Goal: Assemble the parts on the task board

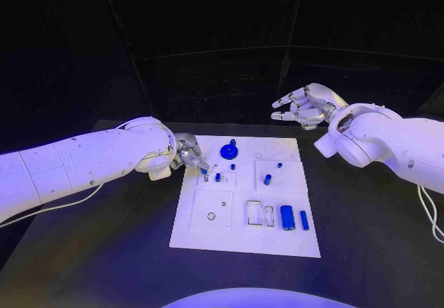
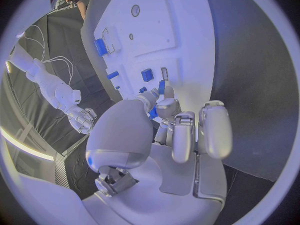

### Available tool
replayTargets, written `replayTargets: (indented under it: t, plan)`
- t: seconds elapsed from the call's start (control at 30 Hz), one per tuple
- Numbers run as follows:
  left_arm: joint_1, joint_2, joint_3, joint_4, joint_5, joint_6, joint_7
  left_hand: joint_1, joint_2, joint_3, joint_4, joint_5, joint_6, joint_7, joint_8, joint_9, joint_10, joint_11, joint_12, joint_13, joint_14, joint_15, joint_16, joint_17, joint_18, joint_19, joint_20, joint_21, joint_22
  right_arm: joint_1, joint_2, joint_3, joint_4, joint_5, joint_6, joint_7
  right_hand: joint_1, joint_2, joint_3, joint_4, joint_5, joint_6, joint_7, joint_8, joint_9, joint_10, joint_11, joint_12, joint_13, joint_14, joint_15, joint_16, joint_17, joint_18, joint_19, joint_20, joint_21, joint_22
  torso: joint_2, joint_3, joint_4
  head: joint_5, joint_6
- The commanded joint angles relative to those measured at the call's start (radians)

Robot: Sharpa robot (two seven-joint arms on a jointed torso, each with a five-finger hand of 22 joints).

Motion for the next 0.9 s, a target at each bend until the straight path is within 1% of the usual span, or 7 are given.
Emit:
replayTargets:
  t: [0.03,0.3,0.37,0.47,0.57,0.73,0.9]
  plan:
    - [-0.002,-0.005,0.000,0.011,-0.005,-0.016,-0.016,-0.004,-0.007,0.129,-0.124,0.005,0.003,0.001,-0.001,0.000,0.005,0.002,-0.002,0.001,0.104,-0.005,0.003,0.263,-0.003,0.007,-0.004,-0.003,0.001,0.002,-0.001,0.001,0.002,0.003,-0.007,0.007,-0.005,0.004,-0.005,0.003,0.007,-0.007,-0.001,0.007,-0.001,-0.006,0.001,-0.005,-0.001,0.052,-0.006,-0.005,0.054,0.013,0.001,0.001,-0.003,0.000,0.000,0.0002,0.0009,0.000,-0.002]
    - [-0.017,-0.008,0.000,0.021,-0.004,-0.027,-0.023,-0.007,-0.008,0.137,-0.126,0.005,0.005,0.001,0.001,0.001,0.009,0.002,0.000,0.002,0.104,-0.005,0.003,0.263,-0.004,0.007,-0.004,-0.003,0.002,0.002,0.000,0.001,0.002,0.003,-0.006,0.008,-0.005,0.005,-0.005,0.003,0.008,-0.007,-0.001,0.007,-0.001,-0.006,0.001,-0.005,-0.002,0.052,-0.006,-0.005,0.054,0.013,0.001,0.001,-0.003,0.000,0.001,-0.0008,0.0004,0.002,-0.002]
    - [-0.021,-0.006,0.000,0.020,-0.004,-0.028,-0.024,-0.007,-0.008,0.137,-0.126,0.005,0.005,0.001,0.001,0.001,0.009,0.002,0.000,0.002,0.104,-0.005,0.003,0.263,-0.004,0.007,-0.004,-0.003,0.002,0.002,0.000,0.001,0.002,0.003,-0.006,0.008,-0.005,0.005,-0.005,0.003,0.008,-0.007,-0.001,0.007,-0.001,-0.006,0.001,-0.005,-0.002,0.052,-0.006,-0.005,0.054,0.013,0.001,0.001,-0.003,0.000,0.001,0.0002,-0.0012,0.003,-0.003]
    - [-0.024,-0.003,0.000,0.020,-0.004,-0.028,-0.024,-0.007,-0.008,0.137,-0.126,0.005,0.005,0.001,0.001,0.001,0.009,0.002,0.000,0.002,0.104,-0.005,0.003,0.263,-0.004,0.007,-0.004,-0.003,0.002,0.002,0.000,0.001,0.001,0.003,-0.006,0.008,-0.005,0.005,-0.005,0.003,0.008,-0.007,-0.001,0.007,-0.001,-0.006,0.001,-0.005,-0.002,0.052,-0.006,-0.005,0.054,0.013,0.001,0.001,-0.003,0.000,0.002,0.0003,-0.0018,0.002,-0.004]
    - [-0.026,-0.002,0.000,0.021,-0.004,-0.028,-0.025,-0.009,-0.008,0.141,-0.126,0.005,0.006,0.002,0.001,0.001,0.009,0.002,-0.002,0.000,0.104,-0.005,0.003,0.263,-0.004,0.007,-0.004,-0.003,0.002,0.002,-0.001,0.001,0.001,0.004,-0.006,0.007,-0.005,0.005,-0.005,0.003,0.008,-0.007,-0.001,0.007,-0.001,-0.006,0.001,-0.005,-0.002,0.052,-0.006,-0.005,0.054,0.013,0.001,0.001,-0.003,0.000,0.002,-0.0002,-0.0004,0.000,-0.005]
    - [-0.027,0.001,0.000,0.023,-0.004,-0.026,-0.025,-0.009,-0.008,0.141,-0.126,0.005,0.006,0.002,0.001,0.001,0.009,0.002,-0.002,0.000,0.104,-0.005,0.003,0.263,-0.004,0.007,-0.004,-0.003,0.002,0.002,0.000,0.001,0.001,0.004,-0.005,0.008,-0.005,0.005,-0.005,0.003,0.008,-0.007,-0.001,0.007,-0.001,-0.006,0.001,-0.005,-0.002,0.052,-0.006,-0.005,0.054,0.013,0.001,0.001,-0.003,0.000,0.000,0.0004,0.0010,0.000,-0.008]
    - [-0.028,0.002,0.000,0.022,-0.004,-0.019,-0.029,-0.010,-0.009,0.143,-0.127,0.005,0.007,0.002,0.002,0.001,0.009,0.002,-0.003,-0.001,0.104,-0.005,0.003,0.263,-0.003,0.008,-0.004,-0.003,0.002,0.002,0.000,0.001,0.001,0.004,-0.004,0.008,-0.005,0.005,-0.005,0.003,0.008,-0.007,-0.001,0.007,-0.001,-0.006,0.001,-0.005,-0.002,0.052,-0.006,-0.005,0.054,0.013,0.001,0.001,-0.003,0.000,0.000,0.0002,0.0002,0.002,-0.009]
